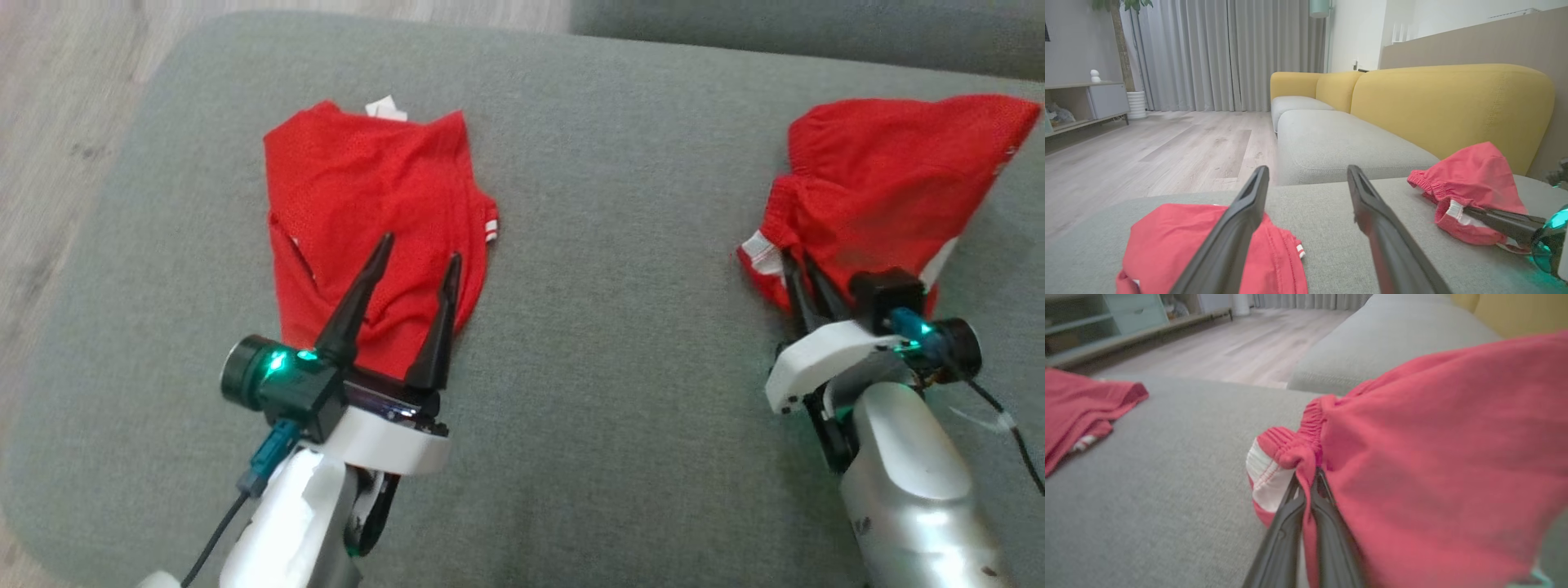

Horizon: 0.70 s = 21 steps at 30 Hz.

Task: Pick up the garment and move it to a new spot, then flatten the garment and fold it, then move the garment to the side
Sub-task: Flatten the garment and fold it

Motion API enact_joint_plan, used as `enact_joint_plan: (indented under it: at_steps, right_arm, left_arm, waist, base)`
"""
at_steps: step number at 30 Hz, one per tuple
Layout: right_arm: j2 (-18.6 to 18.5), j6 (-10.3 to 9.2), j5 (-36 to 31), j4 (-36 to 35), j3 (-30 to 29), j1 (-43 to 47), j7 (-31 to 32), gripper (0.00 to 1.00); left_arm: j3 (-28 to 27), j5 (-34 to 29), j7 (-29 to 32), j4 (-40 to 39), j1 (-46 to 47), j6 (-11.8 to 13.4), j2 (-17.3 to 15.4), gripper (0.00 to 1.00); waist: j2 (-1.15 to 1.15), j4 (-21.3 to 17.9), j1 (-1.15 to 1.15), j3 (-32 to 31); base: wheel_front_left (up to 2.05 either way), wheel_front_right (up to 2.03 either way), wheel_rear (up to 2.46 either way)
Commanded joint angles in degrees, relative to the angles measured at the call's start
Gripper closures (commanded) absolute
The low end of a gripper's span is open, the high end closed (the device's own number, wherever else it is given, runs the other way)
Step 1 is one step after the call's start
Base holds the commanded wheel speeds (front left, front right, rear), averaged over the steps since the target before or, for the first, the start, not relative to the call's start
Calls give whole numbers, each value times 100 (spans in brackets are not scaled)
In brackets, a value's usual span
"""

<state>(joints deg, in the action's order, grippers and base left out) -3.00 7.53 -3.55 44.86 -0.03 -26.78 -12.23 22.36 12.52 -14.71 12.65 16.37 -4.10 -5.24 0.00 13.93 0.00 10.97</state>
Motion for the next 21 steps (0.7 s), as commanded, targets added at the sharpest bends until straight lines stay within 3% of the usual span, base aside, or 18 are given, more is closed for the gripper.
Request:
enact_joint_plan:
  at_steps: [1,12,15,21]
  right_arm:
    - [13,-4,212,-225,84,-181,-143,100]
    - [13,-4,1274,-1707,-698,-75,-274,100]
    - [-30,-4,1146,-2168,-1233,-162,-275,100]
    - [-635,-4,742,-3023,-1935,-675,130,100]
  left_arm:
    - [-252,-53,-29,-171,82,-15,-66,0]
    - [-453,-137,-29,-240,-216,-68,-116,0]
    - [-486,-151,-29,-261,-314,-66,-100,0]
    - [-539,-177,-29,-316,-474,-97,-133,0]
  waist:
    - [0,-131,0,-121]
    - [0,-731,0,-527]
    - [0,-859,0,-636]
    - [0,-1012,0,-766]
  base:
    - [0,0,0]
    - [0,0,0]
    - [0,0,0]
    - [0,0,0]
